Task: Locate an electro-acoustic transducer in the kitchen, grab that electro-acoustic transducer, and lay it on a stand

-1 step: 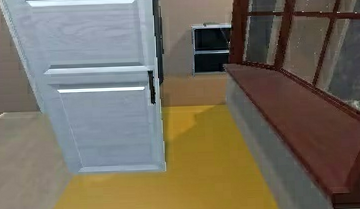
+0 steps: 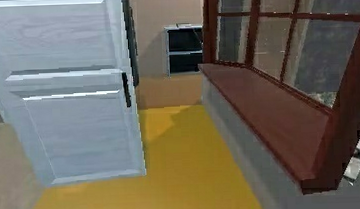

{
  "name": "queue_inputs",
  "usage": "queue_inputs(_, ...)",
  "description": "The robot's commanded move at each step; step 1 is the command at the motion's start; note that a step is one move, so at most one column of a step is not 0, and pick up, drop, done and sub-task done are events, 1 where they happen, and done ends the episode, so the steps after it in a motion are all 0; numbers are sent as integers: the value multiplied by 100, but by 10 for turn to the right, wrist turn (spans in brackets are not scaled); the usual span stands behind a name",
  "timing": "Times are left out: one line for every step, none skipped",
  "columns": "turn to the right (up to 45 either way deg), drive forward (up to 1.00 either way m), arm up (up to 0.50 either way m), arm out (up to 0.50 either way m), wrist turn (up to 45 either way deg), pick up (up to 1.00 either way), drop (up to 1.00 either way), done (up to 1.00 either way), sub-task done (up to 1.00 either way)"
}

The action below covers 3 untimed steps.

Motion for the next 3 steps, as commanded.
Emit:
queue_inputs(0,100,0,0,0,0,0,0,0)
queue_inputs(0,100,0,0,0,0,0,0,0)
queue_inputs(-60,0,0,0,0,0,0,0,0)
